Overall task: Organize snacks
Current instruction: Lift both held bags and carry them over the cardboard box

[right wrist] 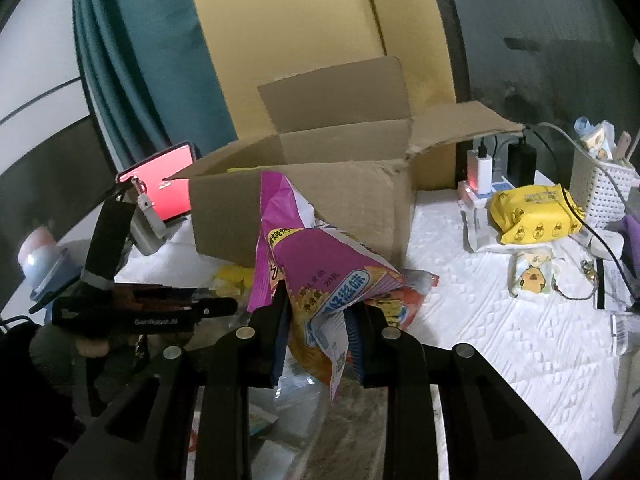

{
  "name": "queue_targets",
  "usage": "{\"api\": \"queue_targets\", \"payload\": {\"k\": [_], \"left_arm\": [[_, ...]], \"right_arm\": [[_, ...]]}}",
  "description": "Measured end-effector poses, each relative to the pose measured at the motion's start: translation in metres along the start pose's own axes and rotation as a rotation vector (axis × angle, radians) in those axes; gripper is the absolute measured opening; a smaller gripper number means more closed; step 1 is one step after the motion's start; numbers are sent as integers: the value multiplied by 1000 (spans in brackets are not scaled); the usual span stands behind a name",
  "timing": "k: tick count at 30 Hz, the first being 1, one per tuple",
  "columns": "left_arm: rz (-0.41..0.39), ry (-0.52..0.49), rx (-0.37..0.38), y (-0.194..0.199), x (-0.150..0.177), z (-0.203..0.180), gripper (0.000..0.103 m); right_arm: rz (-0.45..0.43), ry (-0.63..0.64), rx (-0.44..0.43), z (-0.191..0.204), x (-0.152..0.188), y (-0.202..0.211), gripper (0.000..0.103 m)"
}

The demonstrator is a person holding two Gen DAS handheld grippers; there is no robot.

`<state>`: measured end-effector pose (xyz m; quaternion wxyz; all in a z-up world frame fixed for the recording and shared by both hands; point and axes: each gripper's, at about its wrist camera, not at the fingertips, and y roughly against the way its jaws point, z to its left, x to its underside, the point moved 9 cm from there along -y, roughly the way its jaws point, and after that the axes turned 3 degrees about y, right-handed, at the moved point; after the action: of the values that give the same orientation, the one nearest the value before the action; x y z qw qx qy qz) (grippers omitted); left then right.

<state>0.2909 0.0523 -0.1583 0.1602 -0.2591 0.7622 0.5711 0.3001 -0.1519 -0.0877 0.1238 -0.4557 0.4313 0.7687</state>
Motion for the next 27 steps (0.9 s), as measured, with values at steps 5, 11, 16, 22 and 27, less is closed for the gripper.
{"api": "queue_targets", "payload": {"k": [5,11,16,22,27], "left_arm": [[-25,-12,32,13,14,-11,50],[-62,-29,63,37,26,-22,50],[-119,-56,74,50,15,-32,50],[-190,-79,79,68,-13,-39,50],[-251,-103,74,83,-39,-40,50]], "right_arm": [[-3,28,12,17,0,11,28],[-12,51,23,31,-2,21,28],[-18,65,38,36,-5,26,28],[-29,76,51,38,-13,28,28],[-46,92,65,36,-27,30,28]]}}
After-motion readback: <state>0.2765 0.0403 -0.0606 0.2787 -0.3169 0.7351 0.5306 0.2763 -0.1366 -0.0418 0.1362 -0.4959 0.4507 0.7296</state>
